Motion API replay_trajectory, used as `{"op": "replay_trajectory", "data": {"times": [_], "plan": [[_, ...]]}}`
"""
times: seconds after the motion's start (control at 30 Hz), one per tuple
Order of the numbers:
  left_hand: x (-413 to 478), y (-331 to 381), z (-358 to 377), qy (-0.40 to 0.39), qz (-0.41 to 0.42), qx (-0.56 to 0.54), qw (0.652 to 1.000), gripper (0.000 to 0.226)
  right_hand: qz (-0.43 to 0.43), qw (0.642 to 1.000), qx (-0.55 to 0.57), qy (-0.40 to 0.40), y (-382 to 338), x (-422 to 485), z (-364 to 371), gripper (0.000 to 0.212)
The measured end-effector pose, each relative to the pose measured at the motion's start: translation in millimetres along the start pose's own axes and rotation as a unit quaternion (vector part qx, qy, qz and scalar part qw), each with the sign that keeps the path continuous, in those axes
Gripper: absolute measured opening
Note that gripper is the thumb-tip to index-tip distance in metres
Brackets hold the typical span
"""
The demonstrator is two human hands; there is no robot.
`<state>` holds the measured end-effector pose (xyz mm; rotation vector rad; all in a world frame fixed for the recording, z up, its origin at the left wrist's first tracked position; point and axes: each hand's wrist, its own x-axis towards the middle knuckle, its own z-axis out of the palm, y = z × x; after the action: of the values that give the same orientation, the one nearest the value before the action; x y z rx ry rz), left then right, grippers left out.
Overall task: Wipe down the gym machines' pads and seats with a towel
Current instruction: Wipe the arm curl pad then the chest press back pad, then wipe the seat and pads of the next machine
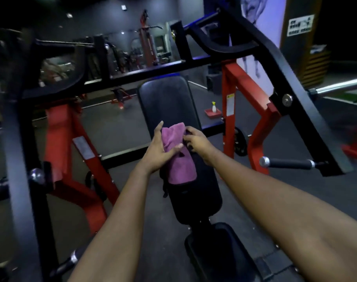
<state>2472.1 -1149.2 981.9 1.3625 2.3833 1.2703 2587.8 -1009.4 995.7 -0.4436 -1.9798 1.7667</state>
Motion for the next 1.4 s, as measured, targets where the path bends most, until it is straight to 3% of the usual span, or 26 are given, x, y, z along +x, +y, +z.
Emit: {"op": "replay_trajectory", "data": {"times": [0.27,0.47,0.63,0.93,1.07,1.2,1.3,1.4], "plan": [[-70,22,-51,0.115,-0.095,0.006,0.989,0.057,-0.031,0.987,-0.007,-0.159,-32,-23,45,0.035],[-158,26,-100,0.193,-0.174,0.067,0.963,0.055,-0.026,0.961,0.038,-0.273,-43,-52,124,0.045],[-253,32,-152,0.250,-0.216,0.092,0.939,0.040,-0.021,0.921,0.094,-0.379,-57,-88,206,0.052],[-414,12,-241,0.348,-0.342,0.206,0.848,0.046,-0.026,0.867,0.069,-0.493,-70,-169,379,0.032],[-479,-3,-285,0.380,-0.367,0.217,0.821,0.040,-0.018,0.831,0.092,-0.548,-75,-210,454,0.012],[-540,-26,-347,0.378,-0.372,0.221,0.818,0.041,-0.051,0.819,0.088,-0.565,-80,-253,538,0.018],[-574,-48,-397,0.370,-0.345,0.208,0.837,0.041,-0.095,0.827,0.062,-0.550,-86,-271,607,0.031],[-603,-72,-448,0.367,-0.321,0.196,0.851,0.037,-0.097,0.846,0.057,-0.521,-93,-279,671,0.026]]}}
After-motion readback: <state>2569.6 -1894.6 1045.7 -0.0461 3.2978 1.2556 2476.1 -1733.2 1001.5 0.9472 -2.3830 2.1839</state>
